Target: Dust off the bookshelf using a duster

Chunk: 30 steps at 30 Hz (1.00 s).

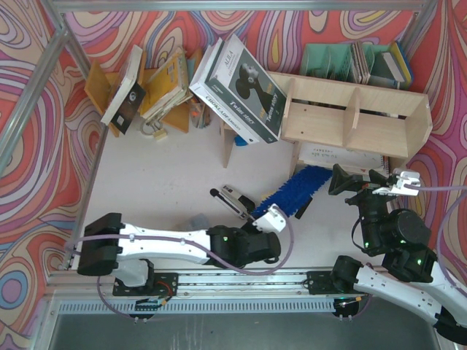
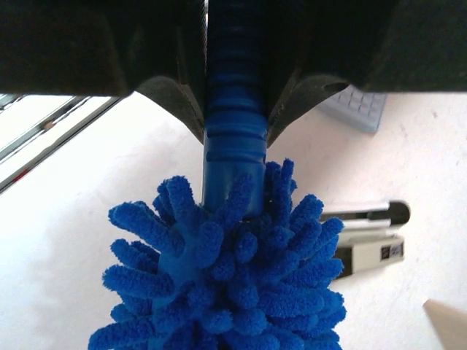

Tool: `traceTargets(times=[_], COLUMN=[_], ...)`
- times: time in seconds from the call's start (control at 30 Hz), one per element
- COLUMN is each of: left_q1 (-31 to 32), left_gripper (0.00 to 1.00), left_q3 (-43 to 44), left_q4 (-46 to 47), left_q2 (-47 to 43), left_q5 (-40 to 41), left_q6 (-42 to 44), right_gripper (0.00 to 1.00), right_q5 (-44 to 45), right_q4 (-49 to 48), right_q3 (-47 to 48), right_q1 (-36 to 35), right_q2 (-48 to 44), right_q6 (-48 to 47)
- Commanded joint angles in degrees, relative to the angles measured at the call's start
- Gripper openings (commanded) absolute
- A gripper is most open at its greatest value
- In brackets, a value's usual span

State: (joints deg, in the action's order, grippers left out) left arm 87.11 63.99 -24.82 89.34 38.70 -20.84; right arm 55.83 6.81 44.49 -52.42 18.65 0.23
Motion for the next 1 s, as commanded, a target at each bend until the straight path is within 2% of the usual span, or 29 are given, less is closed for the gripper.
traceTargets(times=[0.0, 0.13, 0.27, 0.73, 0.97], left_q1=[-0.2, -0.2, -0.2, -0.1, -0.1], left_gripper=[0.00, 0.00, 0.00, 0.00, 0.00], left_q3=[-3.8, -4.4, -4.2, 10.1, 14.7], left_q4=[-0.6, -4.2, -3.8, 8.7, 13.4], left_q2=[-6.3, -7.3, -6.4, 7.8, 12.2], left_q5=[8.1, 9.1, 9.0, 1.5, -3.7], left_q6=[-7.6, -9.6, -9.5, 7.3, 10.7], right_gripper=[0.99, 0.99, 0.99, 0.99, 0.99], right_q5=[-0.1, 0.0, 0.0, 0.0, -0.2], right_q4=[-0.8, -0.9, -1.1, -1.4, -1.3], right_q3=[0.0, 0.0, 0.1, -0.3, -0.1], right_q1=[0.1, 0.1, 0.1, 0.1, 0.0], right_q2=[0.1, 0.2, 0.3, 0.4, -0.1], right_q6=[-0.3, -0.4, -0.7, -0.5, -0.4])
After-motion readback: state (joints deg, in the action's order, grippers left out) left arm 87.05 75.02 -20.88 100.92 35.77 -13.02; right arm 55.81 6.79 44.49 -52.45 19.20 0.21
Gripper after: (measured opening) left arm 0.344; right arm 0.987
